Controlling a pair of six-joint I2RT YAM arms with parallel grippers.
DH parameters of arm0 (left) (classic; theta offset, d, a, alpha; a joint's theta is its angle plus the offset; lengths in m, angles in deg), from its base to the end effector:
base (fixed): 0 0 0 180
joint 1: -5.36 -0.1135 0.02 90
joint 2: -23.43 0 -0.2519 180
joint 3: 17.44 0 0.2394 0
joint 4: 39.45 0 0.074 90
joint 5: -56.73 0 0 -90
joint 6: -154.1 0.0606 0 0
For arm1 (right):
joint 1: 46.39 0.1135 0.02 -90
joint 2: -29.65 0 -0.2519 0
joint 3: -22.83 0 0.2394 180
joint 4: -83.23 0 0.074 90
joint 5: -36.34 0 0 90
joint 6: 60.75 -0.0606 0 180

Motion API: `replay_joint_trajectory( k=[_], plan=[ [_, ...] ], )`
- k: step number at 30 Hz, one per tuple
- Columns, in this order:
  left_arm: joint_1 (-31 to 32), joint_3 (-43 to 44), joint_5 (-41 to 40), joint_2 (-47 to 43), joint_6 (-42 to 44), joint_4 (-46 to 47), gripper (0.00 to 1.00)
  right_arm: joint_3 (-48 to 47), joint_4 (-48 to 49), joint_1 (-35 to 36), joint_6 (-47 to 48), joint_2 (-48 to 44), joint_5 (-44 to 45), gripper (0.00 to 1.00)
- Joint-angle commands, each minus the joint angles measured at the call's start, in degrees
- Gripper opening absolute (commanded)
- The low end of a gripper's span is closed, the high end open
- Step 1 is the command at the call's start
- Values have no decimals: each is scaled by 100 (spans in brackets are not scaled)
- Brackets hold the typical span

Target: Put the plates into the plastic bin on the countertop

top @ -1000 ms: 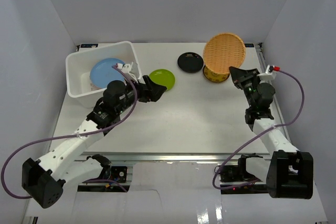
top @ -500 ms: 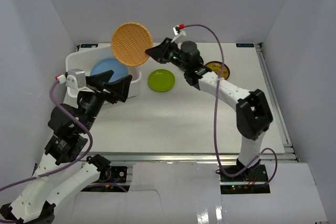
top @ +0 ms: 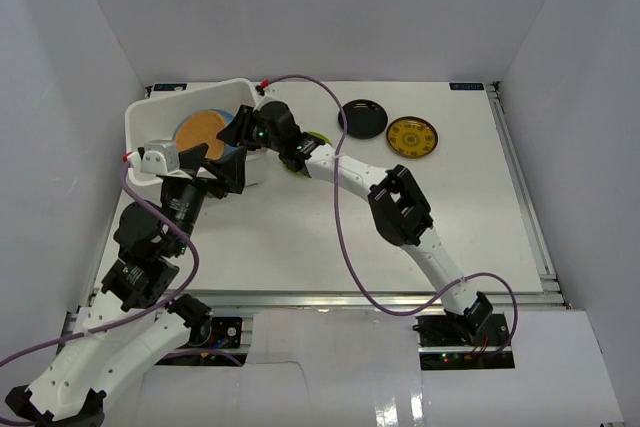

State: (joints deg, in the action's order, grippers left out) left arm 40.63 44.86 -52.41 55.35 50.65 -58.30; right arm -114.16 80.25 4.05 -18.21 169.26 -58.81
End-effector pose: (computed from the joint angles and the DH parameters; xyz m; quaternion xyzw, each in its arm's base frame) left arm 0.1269 -0.0654 0.3940 -0.0084 0.6368 -0.2192 0.7392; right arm 0.3682 0.4543 0.2527 -0.0494 0.7390 0.5279 0.4156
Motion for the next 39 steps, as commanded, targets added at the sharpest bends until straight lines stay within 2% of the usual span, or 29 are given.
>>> replay_joint_trajectory(
  k=[1,3,6,9,14,17,19,20,21,22,24,25,27,29,30,34,39],
  plan=[
    [-99,-85,-169,-2,97,91,98,-33,368,80,-79,-197,355,49],
    [-99,-112,-231,-2,115,91,98,249,464,107,17,-381,435,60],
    [-108,-138,-249,-19,115,126,98,750,640,107,123,-715,480,70],
    [-134,-182,-362,-19,132,135,98,1050,868,107,307,-1102,480,75],
    [-134,-323,-608,-116,159,267,98,1760,1166,63,834,-2199,479,73],
    [-134,-340,-706,-169,141,249,98,2866,1622,-199,888,-2981,488,69],
    [-134,-376,-653,-169,132,302,98,3956,1791,-498,905,-3507,830,61],
    [-134,-384,-644,-143,132,293,98,4290,1800,-621,940,-3641,970,51],
    [-134,-358,-609,-64,98,258,98,4937,1800,-744,871,-3738,1189,44],
    [-125,-323,-557,-37,71,180,98,5257,1800,-1050,757,-3887,1226,27],
    [-125,-305,-416,-2,36,170,98,6142,1957,-1342,511,-3994,1279,23],
    [-125,-331,-407,16,27,222,98,6400,2063,-1596,275,-4047,1245,24],
    [-134,-341,-407,42,36,214,98,6927,2361,-1791,62,-4004,1192,39],
    [-125,-323,-337,77,-8,170,98,6983,2372,-1949,-61,-3707,1157,56],
    [-134,-340,-302,86,-17,188,98,6939,2354,-1985,-87,-3565,1069,59],
    [-134,-315,-328,174,18,153,98,6449,2354,-2055,-325,-2792,682,62],
    [-134,-358,-319,183,36,197,98,5973,2336,-2047,-755,-2018,567,58]
  ],
)
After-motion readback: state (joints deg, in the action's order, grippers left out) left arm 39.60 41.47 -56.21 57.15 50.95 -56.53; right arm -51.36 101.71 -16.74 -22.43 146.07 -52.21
